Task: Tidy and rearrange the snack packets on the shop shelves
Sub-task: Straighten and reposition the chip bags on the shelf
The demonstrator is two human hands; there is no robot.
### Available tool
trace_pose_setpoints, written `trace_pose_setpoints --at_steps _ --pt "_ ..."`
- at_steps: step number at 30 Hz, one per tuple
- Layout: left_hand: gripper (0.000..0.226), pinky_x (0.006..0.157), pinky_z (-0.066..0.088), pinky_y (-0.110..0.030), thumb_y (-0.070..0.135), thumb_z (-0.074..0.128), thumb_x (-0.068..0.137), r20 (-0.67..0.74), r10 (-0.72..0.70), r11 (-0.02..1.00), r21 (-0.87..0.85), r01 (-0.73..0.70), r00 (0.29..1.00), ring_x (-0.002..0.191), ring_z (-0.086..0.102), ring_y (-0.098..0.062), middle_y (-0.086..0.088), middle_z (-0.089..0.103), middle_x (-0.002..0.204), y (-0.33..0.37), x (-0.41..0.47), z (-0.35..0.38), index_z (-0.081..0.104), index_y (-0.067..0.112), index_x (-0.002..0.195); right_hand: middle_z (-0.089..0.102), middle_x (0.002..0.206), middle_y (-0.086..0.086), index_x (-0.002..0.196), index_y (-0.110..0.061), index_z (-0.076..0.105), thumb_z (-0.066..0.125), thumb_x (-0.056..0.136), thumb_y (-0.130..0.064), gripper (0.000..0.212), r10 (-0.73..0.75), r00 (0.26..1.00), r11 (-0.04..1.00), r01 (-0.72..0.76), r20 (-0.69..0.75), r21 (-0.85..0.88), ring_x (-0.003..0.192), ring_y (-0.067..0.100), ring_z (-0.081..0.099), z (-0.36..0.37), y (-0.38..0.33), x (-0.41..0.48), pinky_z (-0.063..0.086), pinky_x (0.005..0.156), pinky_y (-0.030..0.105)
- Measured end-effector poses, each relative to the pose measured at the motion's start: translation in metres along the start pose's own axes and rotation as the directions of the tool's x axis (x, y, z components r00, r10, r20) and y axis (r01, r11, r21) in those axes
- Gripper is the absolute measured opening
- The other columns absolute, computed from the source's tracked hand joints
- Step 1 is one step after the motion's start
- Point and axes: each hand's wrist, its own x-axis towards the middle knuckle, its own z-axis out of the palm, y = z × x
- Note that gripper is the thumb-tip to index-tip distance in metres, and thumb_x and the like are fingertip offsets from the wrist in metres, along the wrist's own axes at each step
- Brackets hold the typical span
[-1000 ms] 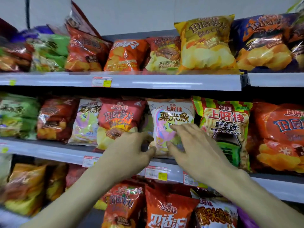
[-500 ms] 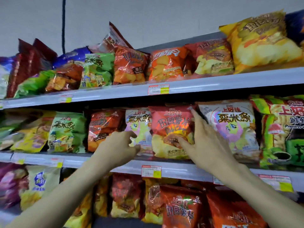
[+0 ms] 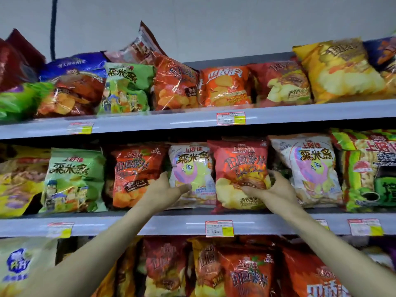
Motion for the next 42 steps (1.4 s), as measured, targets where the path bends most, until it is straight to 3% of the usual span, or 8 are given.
trace_pose_setpoints --at_steps 5,8,11,13,19,26,31,42 --pt "0.103 0.096 0.052 -0.039 0.086 0.073 0.065 0.046 -0.014 0.985 -0.173 0.022 0.999 0.114 0.067 -0.024 0.003 0.068 0.132 -0.014 0.019 0.011 0.050 0.020 0.141 0.070 0.113 -0.003 0.135 -0.015 0.063 0.095 0.072 -0.031 0.072 -0.031 0.995 0.994 0.040 -0.090 0.104 0.105 0.019 0.066 0.003 0.001 -0.001 0.050 0.089 0.032" --pt "0.109 0.098 0.058 -0.042 0.099 0.069 0.052 0.050 0.004 0.962 -0.273 0.010 0.999 0.105 0.073 -0.019 0.007 0.074 0.123 -0.028 0.041 0.025 0.056 0.028 0.133 0.074 0.103 -0.011 0.113 -0.019 0.073 0.089 0.080 -0.033 0.040 -0.089 0.982 0.993 0.101 -0.165 0.061 0.100 0.012 0.068 0.003 0.001 -0.003 0.051 0.082 0.028" --pt "0.075 0.093 0.057 -0.037 0.079 0.075 0.072 -0.009 0.046 0.945 -0.322 -0.047 0.999 0.104 0.072 -0.020 0.006 0.074 0.117 -0.010 0.024 0.023 0.058 0.028 0.124 0.074 0.075 -0.014 0.083 -0.024 0.074 0.084 0.085 -0.032 0.014 -0.148 0.962 0.983 0.169 -0.230 0.072 0.082 0.010 0.070 0.004 0.004 -0.004 0.051 0.071 0.027" --pt "0.049 0.097 0.058 -0.039 0.063 0.080 0.081 -0.064 0.094 0.922 -0.371 -0.111 0.994 0.102 0.074 -0.018 0.009 0.075 0.112 -0.003 0.018 0.025 0.062 0.031 0.113 0.074 0.071 -0.012 0.079 -0.024 0.074 0.083 0.086 -0.031 0.014 -0.163 0.945 0.973 0.201 -0.282 0.113 0.076 0.014 0.070 0.005 0.005 -0.006 0.054 0.074 0.034" --pt "0.062 0.094 0.062 -0.042 0.059 0.094 0.066 0.003 0.151 0.809 -0.575 -0.122 0.989 0.095 0.079 -0.011 0.012 0.081 0.103 0.003 0.017 0.039 0.072 0.029 0.116 0.074 0.077 -0.011 0.080 -0.023 0.074 0.081 0.090 -0.026 0.012 -0.234 0.817 0.912 0.372 -0.527 0.171 0.074 0.003 0.066 -0.009 -0.011 -0.018 0.049 0.071 0.019" --pt "0.051 0.094 0.062 -0.051 0.029 0.091 0.082 0.106 0.265 0.701 -0.704 -0.116 0.958 0.101 0.079 -0.026 -0.005 0.080 0.114 0.015 0.018 0.046 0.069 0.015 0.126 0.070 0.076 -0.005 0.076 -0.022 0.070 0.079 0.092 -0.022 0.018 -0.121 0.799 0.909 0.327 -0.589 0.257 0.065 -0.002 0.060 -0.046 -0.016 -0.026 0.043 0.060 0.003" --pt "0.070 0.085 0.065 -0.048 0.030 0.097 0.072 0.036 0.209 0.657 -0.745 -0.113 0.977 0.091 0.081 -0.024 -0.003 0.081 0.110 0.024 0.011 0.030 0.059 0.017 0.128 0.070 0.080 -0.003 0.079 -0.020 0.072 0.080 0.090 -0.022 0.014 -0.117 0.790 0.904 0.335 -0.601 0.264 0.074 0.009 0.063 -0.056 -0.014 -0.037 0.048 0.072 0.018" --pt "0.039 0.084 0.062 -0.040 0.027 0.084 0.084 0.074 0.170 0.664 -0.745 -0.059 0.983 0.089 0.081 -0.030 -0.006 0.082 0.103 -0.018 -0.050 -0.056 0.072 0.019 0.120 0.070 0.073 -0.005 0.077 -0.021 0.072 0.078 0.092 -0.025 0.018 -0.150 0.823 0.903 0.340 -0.548 0.263 0.067 0.005 0.060 -0.009 -0.013 -0.025 0.046 0.070 0.023"
